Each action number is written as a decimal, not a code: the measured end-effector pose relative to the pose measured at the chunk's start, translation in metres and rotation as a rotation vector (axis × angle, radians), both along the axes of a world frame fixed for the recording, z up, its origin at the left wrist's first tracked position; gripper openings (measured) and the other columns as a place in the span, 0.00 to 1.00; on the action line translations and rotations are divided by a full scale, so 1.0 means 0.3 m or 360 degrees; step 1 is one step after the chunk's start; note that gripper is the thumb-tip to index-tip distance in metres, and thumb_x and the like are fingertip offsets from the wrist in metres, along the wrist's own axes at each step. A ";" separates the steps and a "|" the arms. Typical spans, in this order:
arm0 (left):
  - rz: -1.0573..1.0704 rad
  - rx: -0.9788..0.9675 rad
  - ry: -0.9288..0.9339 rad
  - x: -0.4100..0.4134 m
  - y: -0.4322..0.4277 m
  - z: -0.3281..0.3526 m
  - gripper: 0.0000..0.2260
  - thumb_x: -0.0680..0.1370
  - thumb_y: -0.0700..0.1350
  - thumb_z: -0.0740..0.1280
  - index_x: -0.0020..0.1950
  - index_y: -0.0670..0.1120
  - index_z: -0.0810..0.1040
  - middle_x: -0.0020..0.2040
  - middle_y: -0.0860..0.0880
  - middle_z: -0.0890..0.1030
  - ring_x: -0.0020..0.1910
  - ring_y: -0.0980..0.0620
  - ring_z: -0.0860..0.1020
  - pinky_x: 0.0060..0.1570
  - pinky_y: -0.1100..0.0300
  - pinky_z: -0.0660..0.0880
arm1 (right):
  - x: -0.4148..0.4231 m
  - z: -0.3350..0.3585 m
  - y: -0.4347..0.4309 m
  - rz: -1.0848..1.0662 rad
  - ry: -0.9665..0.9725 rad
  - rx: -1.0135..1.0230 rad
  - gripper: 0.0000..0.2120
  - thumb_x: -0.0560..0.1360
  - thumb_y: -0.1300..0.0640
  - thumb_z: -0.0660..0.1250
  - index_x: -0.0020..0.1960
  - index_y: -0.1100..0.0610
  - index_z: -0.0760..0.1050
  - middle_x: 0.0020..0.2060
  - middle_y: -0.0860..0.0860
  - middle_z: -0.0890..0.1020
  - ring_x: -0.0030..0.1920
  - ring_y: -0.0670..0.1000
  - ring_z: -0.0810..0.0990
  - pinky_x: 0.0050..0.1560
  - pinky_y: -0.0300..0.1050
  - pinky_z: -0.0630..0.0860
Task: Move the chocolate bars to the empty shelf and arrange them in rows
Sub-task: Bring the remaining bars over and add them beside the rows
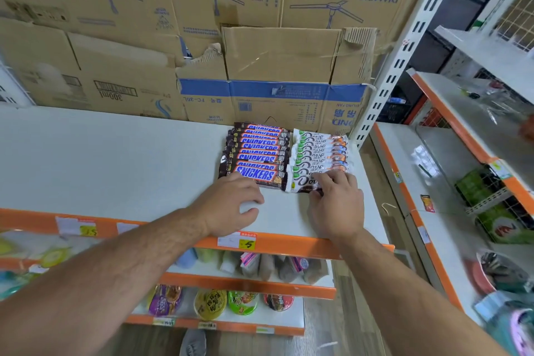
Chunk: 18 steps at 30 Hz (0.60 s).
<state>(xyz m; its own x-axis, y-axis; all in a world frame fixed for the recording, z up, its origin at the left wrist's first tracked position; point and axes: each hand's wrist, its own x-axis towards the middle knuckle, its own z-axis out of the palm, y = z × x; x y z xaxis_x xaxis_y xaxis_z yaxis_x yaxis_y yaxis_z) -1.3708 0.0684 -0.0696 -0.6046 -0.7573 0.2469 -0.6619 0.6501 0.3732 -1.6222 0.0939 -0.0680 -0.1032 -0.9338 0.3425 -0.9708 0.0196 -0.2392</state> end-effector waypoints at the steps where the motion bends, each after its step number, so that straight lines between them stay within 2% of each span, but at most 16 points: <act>1: 0.0002 0.0003 0.0002 -0.001 0.000 0.001 0.11 0.75 0.50 0.65 0.54 0.51 0.82 0.54 0.58 0.78 0.55 0.55 0.71 0.58 0.62 0.68 | 0.000 -0.001 -0.002 0.0000 -0.0001 -0.0005 0.17 0.69 0.53 0.65 0.57 0.48 0.78 0.53 0.50 0.78 0.55 0.58 0.72 0.44 0.52 0.72; 14: 0.0088 0.0016 -0.0102 -0.010 0.004 0.008 0.11 0.76 0.52 0.64 0.56 0.52 0.80 0.55 0.58 0.77 0.56 0.57 0.69 0.58 0.63 0.66 | -0.004 -0.005 -0.007 0.0002 -0.0006 -0.0039 0.16 0.68 0.53 0.66 0.55 0.50 0.78 0.51 0.51 0.79 0.53 0.59 0.73 0.45 0.52 0.72; 18: 0.0118 0.0117 -0.0160 -0.019 0.009 0.019 0.12 0.76 0.51 0.65 0.58 0.53 0.79 0.56 0.58 0.77 0.57 0.58 0.68 0.59 0.61 0.68 | -0.005 0.003 0.002 0.0027 0.0002 0.0025 0.20 0.68 0.53 0.66 0.60 0.53 0.76 0.56 0.53 0.78 0.56 0.60 0.72 0.47 0.54 0.73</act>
